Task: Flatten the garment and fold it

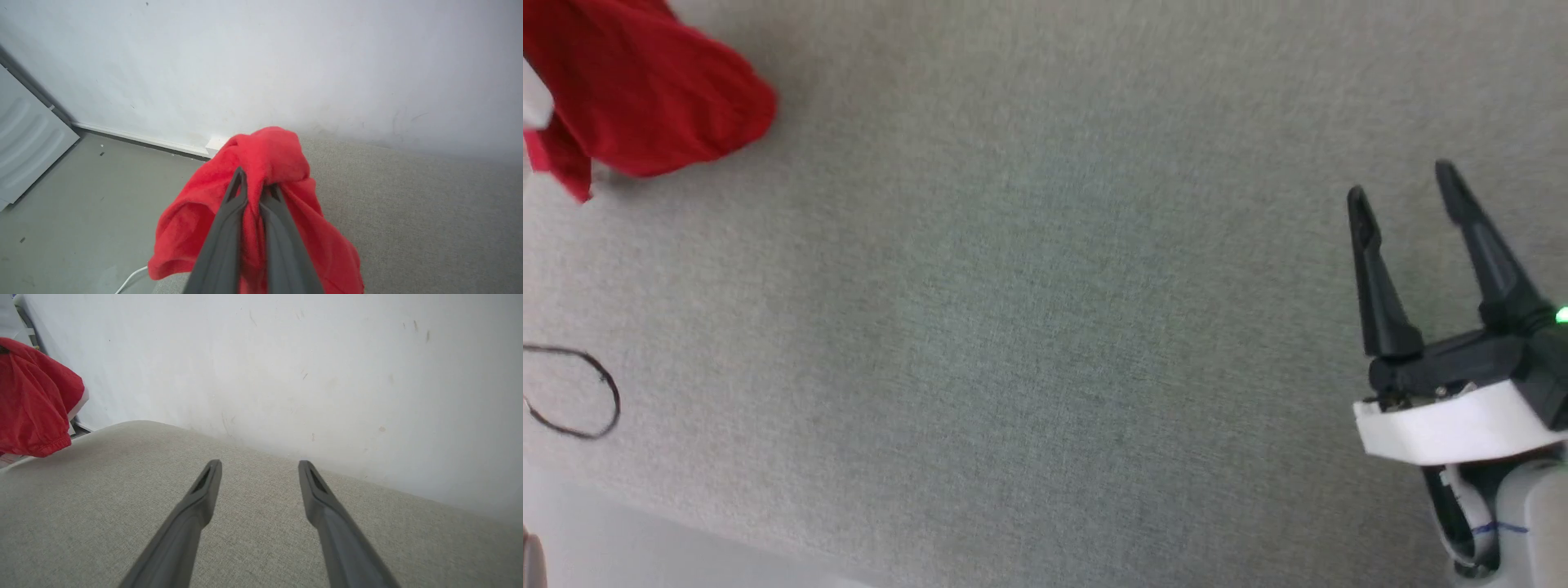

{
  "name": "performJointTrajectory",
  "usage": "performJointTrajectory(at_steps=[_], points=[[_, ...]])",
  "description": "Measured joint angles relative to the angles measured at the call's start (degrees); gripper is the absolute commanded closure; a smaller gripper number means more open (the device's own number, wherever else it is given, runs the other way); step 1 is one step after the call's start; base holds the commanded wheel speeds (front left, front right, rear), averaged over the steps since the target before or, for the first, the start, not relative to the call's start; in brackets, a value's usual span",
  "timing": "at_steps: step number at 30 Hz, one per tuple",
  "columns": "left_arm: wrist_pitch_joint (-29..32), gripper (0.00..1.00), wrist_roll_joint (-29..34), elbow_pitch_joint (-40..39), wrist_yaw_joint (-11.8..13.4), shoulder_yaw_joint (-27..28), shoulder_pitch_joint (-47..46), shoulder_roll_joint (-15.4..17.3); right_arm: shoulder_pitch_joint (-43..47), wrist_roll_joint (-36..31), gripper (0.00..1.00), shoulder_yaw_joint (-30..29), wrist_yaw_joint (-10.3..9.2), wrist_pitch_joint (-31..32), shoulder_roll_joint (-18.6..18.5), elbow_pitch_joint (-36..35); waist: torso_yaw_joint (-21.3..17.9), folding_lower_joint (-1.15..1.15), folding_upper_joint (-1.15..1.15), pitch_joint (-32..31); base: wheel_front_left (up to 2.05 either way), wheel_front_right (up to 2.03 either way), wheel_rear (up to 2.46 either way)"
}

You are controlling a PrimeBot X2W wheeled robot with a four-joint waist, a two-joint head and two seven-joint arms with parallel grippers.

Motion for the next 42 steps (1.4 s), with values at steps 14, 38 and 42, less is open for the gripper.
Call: performJointTrajectory(at_steps=[14,38,42], points=[[10.6,1.0,-4.9,-13.2,-0.1,-3.0,-6.8,-2.4,7.5,2.0,0.0,-3.6,0.01,-4.8,3.7,6.6,-3.3,-0.01,0.0,-15.3,0.0,0.0,0.0],[12.9,1.0,-12.5,-24.2,-0.7,-23.2,6.1,-23.6,9.5,6.5,0.0,-11.2,0.0,-6.7,3.8,5.3,-15.4,0.01,0.0,-21.5,0.0,0.0,0.0],[6.3,1.0,-12.0,-18.8,-1.0,-26.0,12.7,-25.0,8.8,6.9,0.0,-10.6,0.0,-6.8,3.8,5.6,-16.9,0.01,0.0,-20.2,0.0,0.0,0.0]])
